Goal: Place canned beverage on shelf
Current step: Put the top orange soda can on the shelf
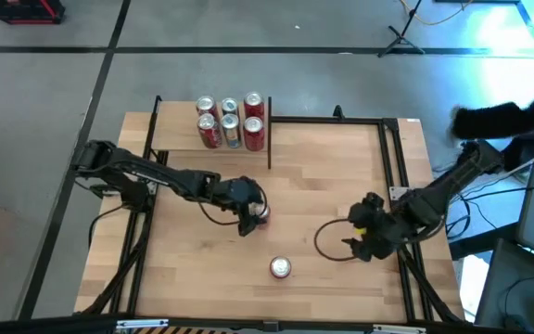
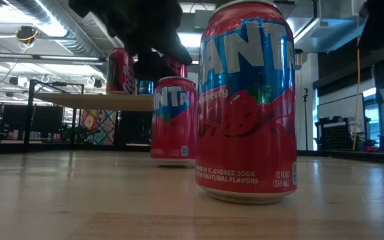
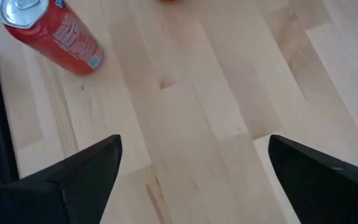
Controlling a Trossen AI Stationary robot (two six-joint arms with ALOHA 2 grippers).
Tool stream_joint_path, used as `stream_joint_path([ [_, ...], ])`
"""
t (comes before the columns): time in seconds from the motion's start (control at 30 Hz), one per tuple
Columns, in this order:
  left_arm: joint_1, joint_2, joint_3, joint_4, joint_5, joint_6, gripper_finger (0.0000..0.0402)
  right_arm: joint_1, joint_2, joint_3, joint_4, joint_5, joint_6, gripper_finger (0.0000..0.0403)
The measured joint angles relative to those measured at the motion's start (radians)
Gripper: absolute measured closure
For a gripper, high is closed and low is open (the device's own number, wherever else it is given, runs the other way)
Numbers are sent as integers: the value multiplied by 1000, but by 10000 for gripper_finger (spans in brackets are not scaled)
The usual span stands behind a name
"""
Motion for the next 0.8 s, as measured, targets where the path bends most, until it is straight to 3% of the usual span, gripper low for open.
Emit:
stream_joint_path([
  [0.2, -8, 15, 0, -1, -99, 0, 68, 29, -10, -9, 2, 25, 18, 10],
  [0.8, -31, -7, 79, -38, -75, 7, 68, 27, -10, -9, 3, 26, -23, 10],
])
